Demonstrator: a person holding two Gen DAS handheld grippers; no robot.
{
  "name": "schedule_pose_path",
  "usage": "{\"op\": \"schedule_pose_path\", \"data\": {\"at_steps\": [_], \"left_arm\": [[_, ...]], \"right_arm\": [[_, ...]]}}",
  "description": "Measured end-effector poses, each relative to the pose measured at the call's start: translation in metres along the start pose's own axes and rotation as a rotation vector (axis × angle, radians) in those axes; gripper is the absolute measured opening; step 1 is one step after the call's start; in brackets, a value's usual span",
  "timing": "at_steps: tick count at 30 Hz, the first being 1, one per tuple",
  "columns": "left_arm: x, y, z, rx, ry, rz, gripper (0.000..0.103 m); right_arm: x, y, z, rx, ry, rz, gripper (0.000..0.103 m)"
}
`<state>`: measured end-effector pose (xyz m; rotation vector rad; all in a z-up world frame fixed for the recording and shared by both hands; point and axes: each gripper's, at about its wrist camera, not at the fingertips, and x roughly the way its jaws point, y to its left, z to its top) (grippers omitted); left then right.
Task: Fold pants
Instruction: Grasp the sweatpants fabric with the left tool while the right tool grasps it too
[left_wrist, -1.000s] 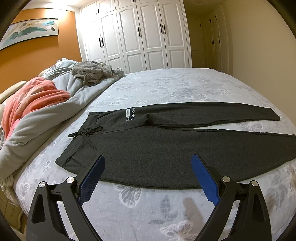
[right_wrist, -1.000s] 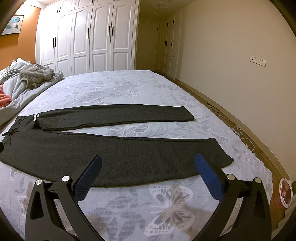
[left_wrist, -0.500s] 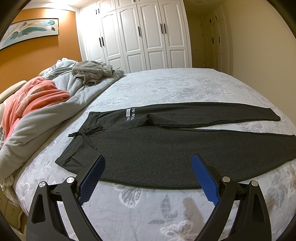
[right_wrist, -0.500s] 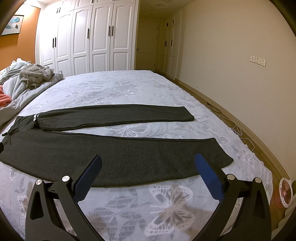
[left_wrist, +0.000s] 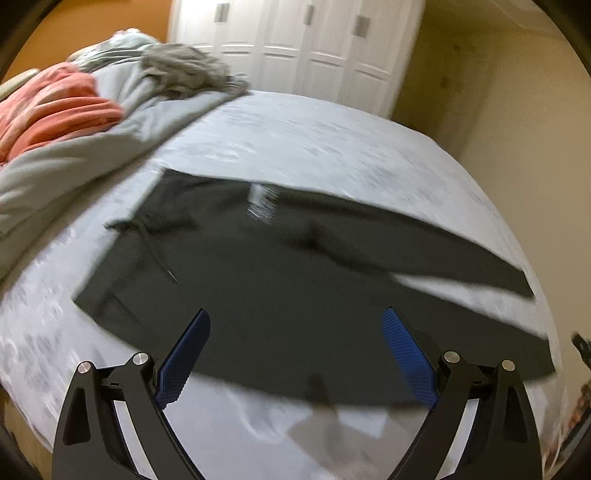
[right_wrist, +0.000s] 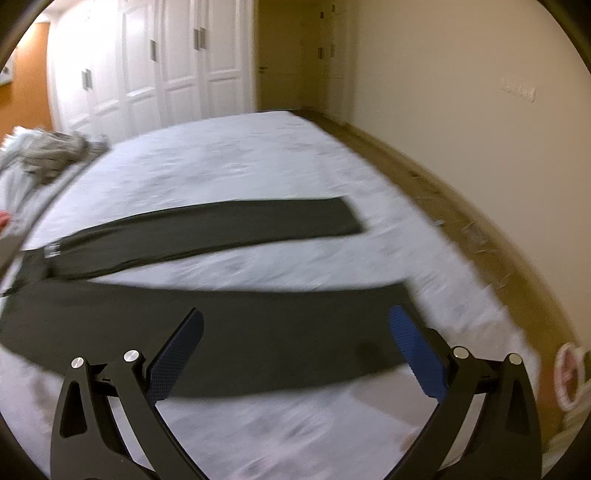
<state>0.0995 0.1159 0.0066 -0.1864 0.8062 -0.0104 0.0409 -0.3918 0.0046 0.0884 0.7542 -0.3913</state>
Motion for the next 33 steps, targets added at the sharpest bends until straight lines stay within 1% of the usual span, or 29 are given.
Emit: {"op": "schedule_pose_path", "data": {"at_steps": [2, 3, 4, 6, 8, 9, 10, 12, 14, 15, 17, 18, 19, 20, 21, 22, 23, 24, 25, 26, 27, 28, 31, 33], "left_arm": [[0.025, 0.024, 0.028, -0.007, 0.015, 0.041, 0.092], [0.043, 0.037, 0.042, -0.016, 0.041, 0.065, 0.092], [0.056, 0.046, 0.053, -0.029, 0.062, 0.071, 0.092], [0.090, 0.075, 0.076, -0.078, 0.094, 0.118, 0.092], [0.128, 0.103, 0.100, -0.144, 0.124, 0.149, 0.092], [0.139, 0.111, 0.107, -0.162, 0.129, 0.168, 0.092], [0.154, 0.120, 0.115, -0.173, 0.135, 0.186, 0.092], [0.188, 0.134, 0.133, -0.173, 0.164, 0.214, 0.092], [0.219, 0.147, 0.146, -0.192, 0.192, 0.234, 0.092], [0.232, 0.154, 0.152, -0.215, 0.202, 0.237, 0.092], [0.258, 0.166, 0.159, -0.261, 0.233, 0.221, 0.092], [0.271, 0.172, 0.161, -0.284, 0.250, 0.234, 0.092], [0.276, 0.174, 0.162, -0.290, 0.244, 0.263, 0.092], [0.280, 0.176, 0.164, -0.292, 0.214, 0.298, 0.092], [0.283, 0.176, 0.166, -0.285, 0.197, 0.301, 0.090], [0.286, 0.176, 0.169, -0.270, 0.185, 0.303, 0.084], [0.288, 0.175, 0.171, -0.247, 0.174, 0.318, 0.077], [0.289, 0.173, 0.173, -0.219, 0.171, 0.344, 0.057], [0.288, 0.173, 0.173, -0.204, 0.173, 0.369, 0.029], [0.285, 0.175, 0.174, -0.203, 0.173, 0.378, 0.018], [0.277, 0.178, 0.175, -0.217, 0.162, 0.341, 0.011], [0.267, 0.180, 0.176, -0.228, 0.141, 0.320, 0.008], [0.222, 0.180, 0.182, -0.246, 0.060, 0.254, 0.006], [0.175, 0.177, 0.182, -0.236, 0.009, 0.190, 0.006]], "right_arm": [[0.029, -0.013, 0.017, -0.015, 0.051, -0.019, 0.098], [0.046, -0.019, 0.026, -0.012, 0.072, -0.021, 0.098], [0.068, -0.027, 0.036, 0.003, 0.088, -0.020, 0.098], [0.108, -0.035, 0.055, 0.054, 0.112, -0.002, 0.098], [0.143, -0.037, 0.070, 0.103, 0.137, 0.050, 0.098], [0.157, -0.038, 0.076, 0.118, 0.148, 0.061, 0.098], [0.179, -0.036, 0.084, 0.127, 0.168, 0.065, 0.098], [0.219, -0.031, 0.097, 0.139, 0.189, 0.036, 0.098], [0.245, -0.027, 0.106, 0.147, 0.201, 0.020, 0.098], [0.259, -0.027, 0.111, 0.153, 0.207, 0.019, 0.098], [0.285, -0.028, 0.117, 0.164, 0.210, -0.001, 0.098], [0.294, -0.028, 0.119, 0.178, 0.210, -0.009, 0.098], [0.304, -0.029, 0.119, 0.199, 0.216, -0.010, 0.098], [0.313, -0.029, 0.118, 0.219, 0.229, 0.001, 0.098], [0.320, -0.028, 0.114, 0.237, 0.232, 0.026, 0.098], [0.319, -0.026, 0.114, 0.233, 0.206, 0.023, 0.096], [0.318, -0.024, 0.115, 0.218, 0.185, 0.039, 0.088], [0.316, -0.023, 0.116, 0.203, 0.171, 0.064, 0.061], [0.312, -0.023, 0.117, 0.203, 0.162, 0.119, 0.022], [0.309, -0.024, 0.118, 0.214, 0.166, 0.164, 0.005], [0.304, -0.023, 0.119, 0.208, 0.153, 0.159, 0.005], [0.293, -0.021, 0.120, 0.172, 0.123, 0.150, 0.005], [0.251, -0.025, 0.122, 0.140, 0.042, 0.170, 0.005], [0.217, -0.033, 0.121, 0.129, -0.007, 0.204, 0.005]]}}
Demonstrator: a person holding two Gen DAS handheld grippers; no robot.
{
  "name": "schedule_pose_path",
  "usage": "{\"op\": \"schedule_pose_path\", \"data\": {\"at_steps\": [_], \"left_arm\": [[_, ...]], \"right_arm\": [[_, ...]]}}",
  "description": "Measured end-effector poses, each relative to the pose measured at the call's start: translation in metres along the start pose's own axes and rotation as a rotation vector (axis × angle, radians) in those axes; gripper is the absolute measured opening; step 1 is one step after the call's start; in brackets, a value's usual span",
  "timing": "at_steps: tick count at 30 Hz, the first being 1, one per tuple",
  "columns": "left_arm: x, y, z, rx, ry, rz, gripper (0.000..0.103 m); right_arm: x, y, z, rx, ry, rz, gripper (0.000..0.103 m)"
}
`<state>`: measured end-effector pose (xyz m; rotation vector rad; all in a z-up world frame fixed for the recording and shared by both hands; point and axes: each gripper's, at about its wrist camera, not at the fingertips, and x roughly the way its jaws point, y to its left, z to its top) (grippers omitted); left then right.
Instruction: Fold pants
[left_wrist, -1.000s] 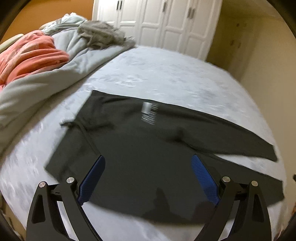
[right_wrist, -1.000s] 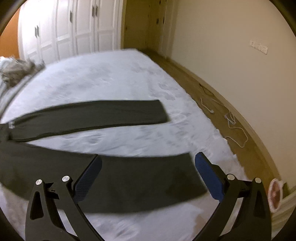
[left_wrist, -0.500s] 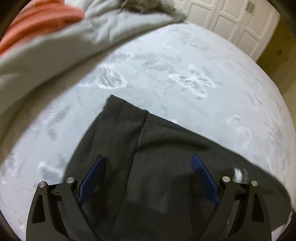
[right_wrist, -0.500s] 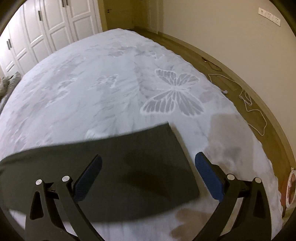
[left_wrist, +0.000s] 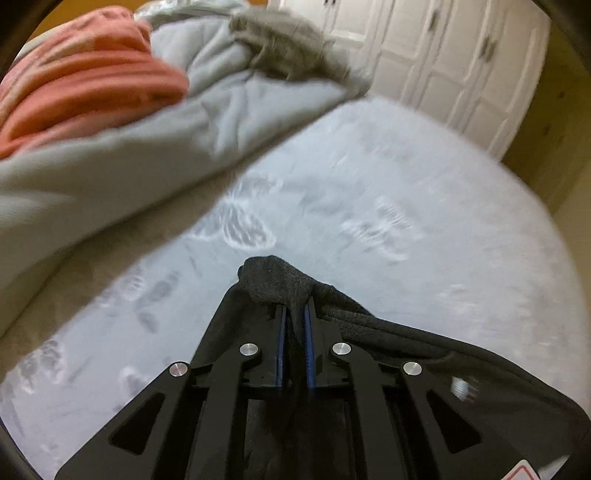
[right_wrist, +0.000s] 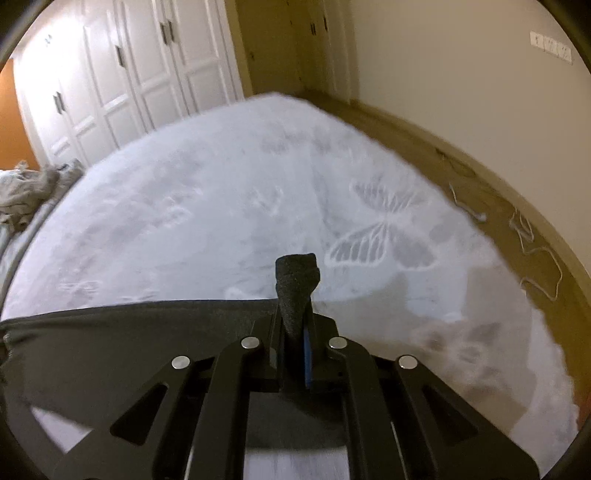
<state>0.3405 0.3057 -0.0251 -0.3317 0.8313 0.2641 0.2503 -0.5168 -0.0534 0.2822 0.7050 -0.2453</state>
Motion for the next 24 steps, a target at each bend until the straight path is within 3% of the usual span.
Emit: {"op": "schedule_pose_path", "data": {"at_steps": [3, 6, 9, 12, 14, 16, 17, 19, 24], "left_arm": [[-0.068, 0.013, -0.011, 0.056, -0.055, -0.050, 0.006], [-0.124, 0.037, -0.035, 0.103, -0.074, -0.065, 0.006], [-0.153, 0.062, -0.069, 0.121, -0.046, -0.054, 0.006], [-0.155, 0.087, -0.106, 0.115, 0.031, -0.026, 0.008], [-0.151, 0.104, -0.127, 0.060, 0.091, -0.044, 0.018], [-0.148, 0.118, -0.141, -0.055, 0.134, -0.062, 0.049], [-0.152, 0.127, -0.149, -0.142, 0.138, -0.082, 0.054], [-0.162, 0.133, -0.162, -0.269, 0.138, -0.132, 0.060], [-0.157, 0.112, -0.166, -0.360, 0.159, -0.186, 0.082]], "right_arm": [[-0.070, 0.000, -0.013, -0.073, -0.065, 0.051, 0.005], [-0.109, -0.004, -0.030, -0.128, -0.063, 0.060, 0.005], [-0.135, -0.015, -0.061, -0.165, -0.018, 0.059, 0.005], [-0.142, -0.028, -0.098, -0.180, 0.062, 0.042, 0.007], [-0.140, -0.038, -0.119, -0.145, 0.141, 0.021, 0.014], [-0.149, -0.045, -0.132, -0.109, 0.153, -0.025, 0.026], [-0.158, -0.048, -0.135, -0.085, 0.135, -0.026, 0.029], [-0.179, -0.052, -0.135, -0.011, 0.090, -0.004, 0.059], [-0.209, -0.032, -0.131, 0.145, 0.074, 0.067, 0.062]]}}
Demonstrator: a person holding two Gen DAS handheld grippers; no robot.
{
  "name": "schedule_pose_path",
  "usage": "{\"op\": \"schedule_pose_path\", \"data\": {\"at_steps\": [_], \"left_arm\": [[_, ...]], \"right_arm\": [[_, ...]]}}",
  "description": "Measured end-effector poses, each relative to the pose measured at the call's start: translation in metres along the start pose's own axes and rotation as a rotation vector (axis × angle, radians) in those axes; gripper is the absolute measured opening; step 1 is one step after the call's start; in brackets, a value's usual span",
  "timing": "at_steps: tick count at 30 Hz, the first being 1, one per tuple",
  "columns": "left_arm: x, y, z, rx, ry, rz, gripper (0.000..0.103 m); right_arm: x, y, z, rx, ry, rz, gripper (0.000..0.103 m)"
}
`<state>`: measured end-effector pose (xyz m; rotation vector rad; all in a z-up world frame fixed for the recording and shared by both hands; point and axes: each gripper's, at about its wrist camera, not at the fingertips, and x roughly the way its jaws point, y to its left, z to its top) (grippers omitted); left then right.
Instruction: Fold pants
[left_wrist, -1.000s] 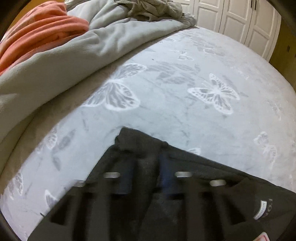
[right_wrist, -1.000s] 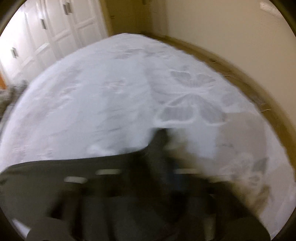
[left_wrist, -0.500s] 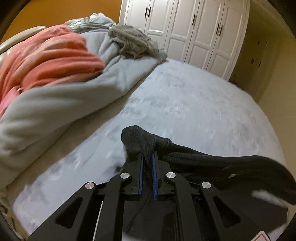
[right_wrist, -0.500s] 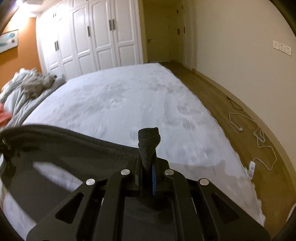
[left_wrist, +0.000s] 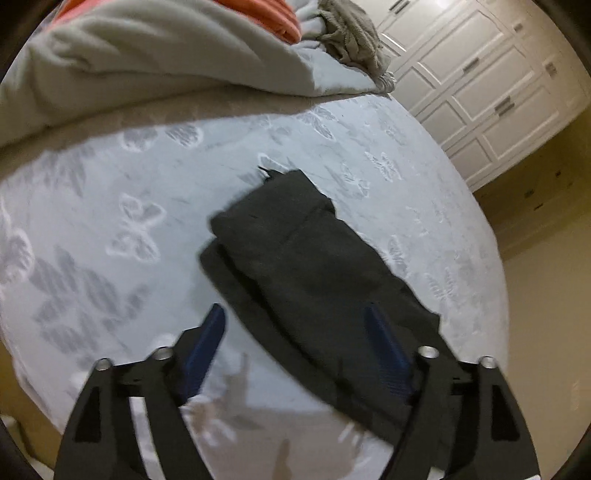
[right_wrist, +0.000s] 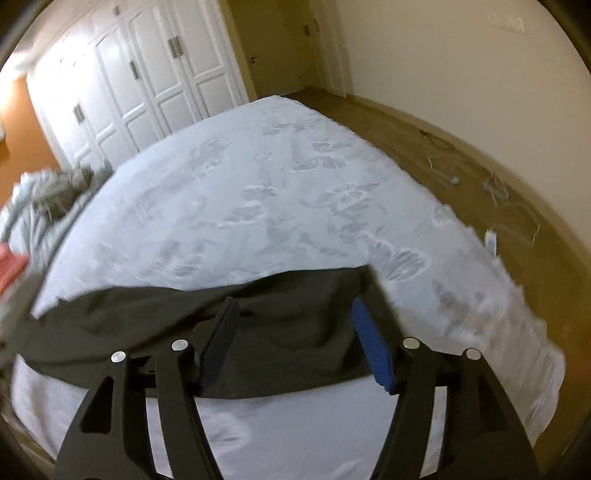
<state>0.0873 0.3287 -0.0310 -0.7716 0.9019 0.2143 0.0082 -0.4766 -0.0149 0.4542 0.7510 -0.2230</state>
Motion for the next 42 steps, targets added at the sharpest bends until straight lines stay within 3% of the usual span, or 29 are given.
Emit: {"op": "schedule_pose_path", "data": {"at_steps": [2, 4, 5, 6, 7, 8, 9, 13, 19, 23, 24, 25, 26, 28, 31, 32, 33, 36, 37, 39, 42], "left_arm": [[0.019, 0.001, 0.003, -0.056, 0.034, -0.014, 0.084], [0.040, 0.009, 0.006, -0.128, 0.081, -0.039, 0.084], [0.049, 0.013, 0.005, -0.164, 0.097, -0.074, 0.083], [0.054, 0.015, 0.006, -0.173, 0.100, -0.084, 0.069], [0.058, 0.013, 0.007, -0.165, 0.101, -0.077, 0.043], [0.059, 0.011, 0.008, -0.148, 0.104, -0.073, 0.027], [0.058, 0.010, 0.010, -0.137, 0.109, -0.079, 0.001], [0.038, 0.002, 0.010, -0.107, 0.085, -0.137, 0.001], [0.025, -0.003, 0.009, -0.058, 0.075, -0.148, 0.001], [0.028, 0.003, 0.013, -0.081, 0.086, -0.139, 0.001], [0.029, 0.003, 0.014, -0.077, 0.087, -0.134, 0.001], [0.030, 0.004, 0.014, -0.071, 0.084, -0.119, 0.001], [0.029, 0.005, 0.014, -0.065, 0.083, -0.113, 0.001], [0.027, 0.008, 0.015, -0.069, 0.079, -0.112, 0.001], [0.022, 0.013, 0.016, -0.045, 0.079, -0.110, 0.001], [0.021, 0.013, 0.016, -0.025, 0.074, -0.083, 0.001], [0.021, 0.015, 0.016, -0.010, 0.074, -0.053, 0.001], [0.028, 0.026, 0.017, -0.029, 0.122, -0.036, 0.001], [0.032, 0.030, 0.016, -0.041, 0.141, -0.039, 0.001], [0.037, 0.032, 0.014, -0.036, 0.164, -0.018, 0.001], [0.038, 0.027, 0.012, -0.011, 0.153, 0.018, 0.001]], "right_arm": [[0.000, 0.015, -0.005, 0.027, 0.005, 0.059, 0.064], [0.007, 0.029, -0.012, 0.043, 0.017, 0.101, 0.076], [0.009, 0.033, -0.017, 0.050, 0.027, 0.102, 0.076], [0.012, 0.039, -0.020, 0.054, 0.038, 0.095, 0.076], [0.016, 0.042, -0.022, 0.057, 0.045, 0.084, 0.076], [0.020, 0.043, -0.024, 0.063, 0.051, 0.072, 0.076], [0.025, 0.043, -0.025, 0.071, 0.068, 0.056, 0.076], [0.040, 0.037, -0.026, 0.107, 0.119, 0.059, 0.069], [0.078, 0.029, -0.011, 0.259, 0.154, 0.169, 0.069], [0.114, 0.040, -0.007, 0.256, 0.210, 0.162, 0.062], [0.127, 0.041, -0.009, 0.263, 0.232, 0.146, 0.051], [0.133, 0.041, -0.010, 0.264, 0.243, 0.135, 0.019], [0.135, 0.041, -0.009, 0.268, 0.231, 0.136, 0.002], [0.102, 0.048, 0.005, 0.252, 0.085, 0.220, 0.002], [0.026, 0.076, 0.019, 0.059, -0.127, 0.310, 0.002], [0.018, 0.078, 0.014, 0.016, -0.124, 0.279, 0.002], [0.023, 0.075, 0.003, -0.010, -0.061, 0.227, 0.002], [0.079, 0.036, -0.042, 0.073, 0.307, 0.085, 0.002], [0.087, 0.027, -0.048, 0.096, 0.349, 0.093, 0.002], [0.090, 0.017, -0.049, 0.122, 0.358, 0.109, 0.008], [0.075, 0.008, -0.035, 0.208, 0.263, 0.119, 0.021]]}}
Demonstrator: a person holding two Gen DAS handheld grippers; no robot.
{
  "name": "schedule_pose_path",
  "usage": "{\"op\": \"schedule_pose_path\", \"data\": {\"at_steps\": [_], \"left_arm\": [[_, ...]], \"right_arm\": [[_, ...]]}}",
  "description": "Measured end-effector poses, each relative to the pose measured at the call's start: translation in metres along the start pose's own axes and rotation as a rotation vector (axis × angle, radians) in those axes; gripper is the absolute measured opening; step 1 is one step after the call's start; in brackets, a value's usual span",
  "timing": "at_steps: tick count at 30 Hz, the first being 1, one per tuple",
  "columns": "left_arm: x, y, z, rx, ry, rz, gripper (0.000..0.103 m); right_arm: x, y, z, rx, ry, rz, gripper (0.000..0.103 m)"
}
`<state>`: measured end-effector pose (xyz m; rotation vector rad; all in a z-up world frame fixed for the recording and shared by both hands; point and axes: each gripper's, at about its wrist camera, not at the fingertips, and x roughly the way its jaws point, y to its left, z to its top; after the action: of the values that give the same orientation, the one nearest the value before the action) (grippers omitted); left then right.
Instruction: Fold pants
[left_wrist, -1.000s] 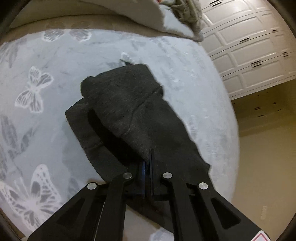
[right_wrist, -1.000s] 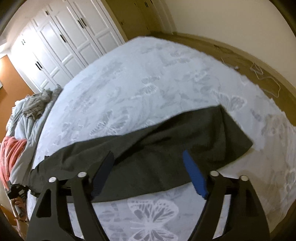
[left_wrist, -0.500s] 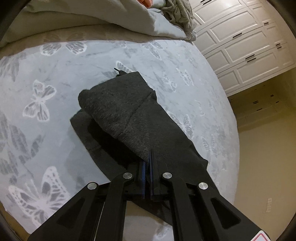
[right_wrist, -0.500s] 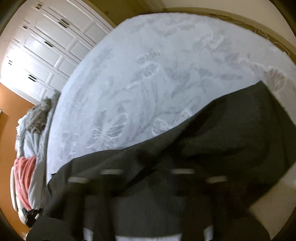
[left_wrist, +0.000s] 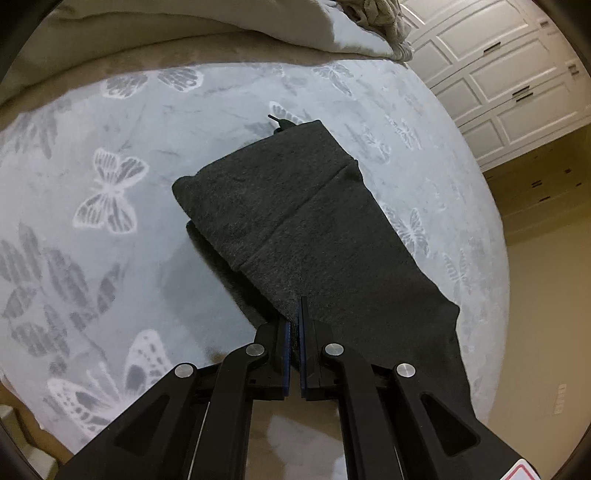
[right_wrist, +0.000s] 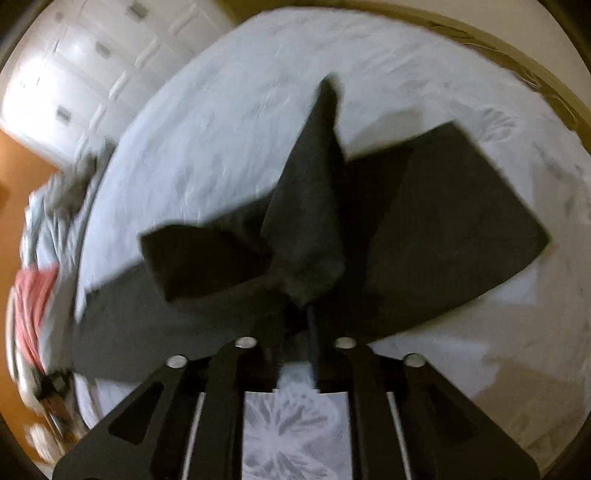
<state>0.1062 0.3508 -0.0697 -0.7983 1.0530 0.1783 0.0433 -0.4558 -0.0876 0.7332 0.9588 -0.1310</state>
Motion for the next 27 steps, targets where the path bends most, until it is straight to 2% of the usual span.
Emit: {"op": "schedule_pose_path", "data": {"at_steps": [2, 3, 4, 6, 7, 8, 9, 10, 12, 13, 14, 15, 16, 18, 19, 20, 21, 23, 24, 25, 26, 27], "left_arm": [[0.000, -0.003, 0.000, 0.008, -0.012, 0.016, 0.001], [0.001, -0.003, -0.001, 0.009, -0.014, 0.022, 0.001], [0.002, -0.004, -0.001, 0.010, -0.016, 0.028, 0.001], [0.005, -0.005, -0.002, 0.010, -0.016, 0.042, 0.001], [0.007, -0.005, -0.002, 0.010, -0.015, 0.050, 0.001], [0.008, -0.005, -0.002, 0.009, -0.013, 0.054, 0.001], [0.009, -0.006, -0.001, 0.012, -0.011, 0.056, 0.001], [0.010, -0.006, -0.001, 0.016, -0.012, 0.062, 0.001], [0.011, -0.008, -0.001, 0.031, -0.014, 0.076, 0.001], [0.012, -0.008, -0.001, 0.036, -0.014, 0.081, 0.001], [0.013, -0.009, -0.002, 0.048, -0.011, 0.089, 0.001], [0.014, -0.009, -0.002, 0.053, -0.009, 0.092, 0.001], [0.015, -0.010, -0.002, 0.054, -0.005, 0.094, 0.001], [0.020, -0.008, -0.001, 0.052, 0.013, 0.098, 0.001], [0.022, -0.009, -0.001, 0.049, 0.020, 0.096, 0.002], [0.024, -0.009, -0.001, 0.049, 0.024, 0.101, 0.002], [0.026, -0.010, -0.001, 0.057, 0.021, 0.116, 0.002], [0.028, -0.011, -0.002, 0.065, 0.022, 0.125, 0.002], [0.028, -0.011, -0.002, 0.063, 0.022, 0.126, 0.002], [0.027, -0.010, -0.001, 0.053, 0.021, 0.121, 0.002], [0.027, -0.010, -0.002, 0.046, 0.018, 0.117, 0.002], [0.027, -0.010, -0.002, 0.043, 0.016, 0.117, 0.002]], "right_arm": [[-0.009, 0.001, 0.006, 0.014, -0.076, -0.011, 0.044], [-0.010, 0.002, 0.010, 0.019, -0.109, -0.024, 0.063], [-0.009, 0.003, 0.015, 0.021, -0.137, -0.045, 0.064], [0.005, 0.007, 0.021, 0.003, -0.126, -0.062, 0.064], [0.017, 0.011, 0.022, -0.016, -0.120, -0.102, 0.062], [0.026, 0.010, 0.023, -0.033, -0.111, -0.113, 0.055], [0.034, 0.015, 0.023, -0.064, -0.096, -0.125, 0.019], [0.025, 0.020, 0.029, -0.062, -0.120, -0.122, 0.002], [-0.016, 0.029, 0.034, -0.055, -0.270, -0.038, 0.002], [-0.050, 0.037, 0.033, -0.069, -0.373, -0.004, 0.002], [-0.068, 0.037, 0.030, -0.078, -0.427, -0.011, 0.002], [-0.077, 0.031, 0.026, -0.076, -0.453, -0.057, 0.002], [-0.068, 0.011, 0.022, -0.049, -0.398, -0.145, 0.003], [-0.034, -0.027, 0.016, 0.031, -0.229, -0.226, 0.003], [-0.012, -0.049, 0.011, 0.074, -0.104, -0.243, 0.003], [-0.004, -0.058, 0.007, 0.087, -0.059, -0.235, 0.003], [-0.009, -0.063, 0.005, 0.094, -0.079, -0.200, 0.003], [-0.019, -0.062, 0.008, 0.112, -0.102, -0.198, 0.021], [-0.023, -0.066, 0.011, 0.124, -0.127, -0.195, 0.044], [-0.026, -0.069, 0.012, 0.143, -0.158, -0.193, 0.058], [-0.021, -0.075, 0.018, 0.155, -0.165, -0.195, 0.059], [-0.020, -0.081, 0.020, 0.176, -0.177, -0.192, 0.049]]}}
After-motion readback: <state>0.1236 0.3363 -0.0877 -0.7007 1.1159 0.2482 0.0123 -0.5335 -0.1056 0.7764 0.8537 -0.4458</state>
